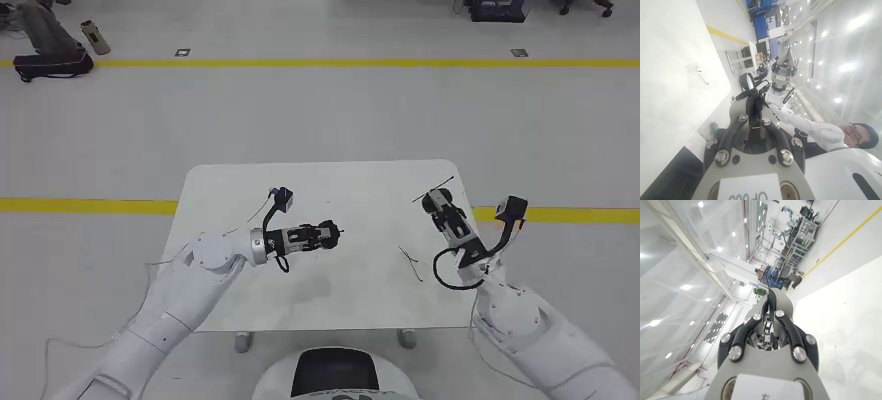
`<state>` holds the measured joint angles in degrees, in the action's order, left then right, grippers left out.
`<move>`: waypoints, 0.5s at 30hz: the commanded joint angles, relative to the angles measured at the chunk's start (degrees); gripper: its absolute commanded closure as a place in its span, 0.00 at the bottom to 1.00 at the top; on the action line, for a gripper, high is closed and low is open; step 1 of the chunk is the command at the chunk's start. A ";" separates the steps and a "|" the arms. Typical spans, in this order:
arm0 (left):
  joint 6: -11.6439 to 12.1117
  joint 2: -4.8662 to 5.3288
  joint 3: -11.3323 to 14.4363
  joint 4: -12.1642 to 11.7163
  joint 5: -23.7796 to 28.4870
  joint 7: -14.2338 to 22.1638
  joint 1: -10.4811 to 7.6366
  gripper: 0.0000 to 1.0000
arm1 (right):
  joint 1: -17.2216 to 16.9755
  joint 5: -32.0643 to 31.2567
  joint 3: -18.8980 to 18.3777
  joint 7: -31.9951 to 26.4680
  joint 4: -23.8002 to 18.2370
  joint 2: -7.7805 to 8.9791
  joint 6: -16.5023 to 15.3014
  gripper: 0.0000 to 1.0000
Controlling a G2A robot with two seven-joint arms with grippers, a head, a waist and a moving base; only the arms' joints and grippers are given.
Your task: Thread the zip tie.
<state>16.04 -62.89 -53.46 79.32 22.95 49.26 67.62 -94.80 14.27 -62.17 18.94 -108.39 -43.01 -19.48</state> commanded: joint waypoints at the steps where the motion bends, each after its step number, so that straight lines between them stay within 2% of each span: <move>1: 0.00 0.00 0.00 0.00 0.00 0.00 0.00 1.00 | -1.58 -2.76 0.06 4.46 -0.75 -0.88 0.00 1.00; 4: 0.00 0.00 0.00 0.00 0.00 0.00 0.00 1.00 | -2.76 -5.66 0.39 7.45 -1.22 -2.14 0.00 1.00; 7: 0.00 0.00 0.00 0.00 0.00 0.00 0.00 1.00 | -2.32 -7.09 0.50 4.26 -1.17 -3.03 0.00 1.00; 9: 0.00 0.00 0.00 0.00 0.00 0.00 0.00 1.00 | -0.92 -5.68 -0.31 -1.46 -1.36 -3.33 0.00 1.00; 12: 0.00 0.00 0.00 0.00 0.00 0.00 0.00 1.00 | 1.87 -0.51 -3.68 -13.54 0.15 -3.62 0.00 1.00; 13: 0.00 0.00 0.00 0.00 0.00 0.00 0.00 1.00 | 2.62 3.14 -4.86 -20.03 1.67 -3.74 0.00 1.00; 15: 0.00 0.00 0.00 0.00 0.00 0.00 0.00 1.00 | 4.44 6.39 -7.46 -28.63 4.04 -3.93 0.00 1.00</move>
<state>16.04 -62.90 -53.46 79.32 22.95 49.26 67.62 -91.36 18.41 -68.12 -2.33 -105.85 -46.84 -19.48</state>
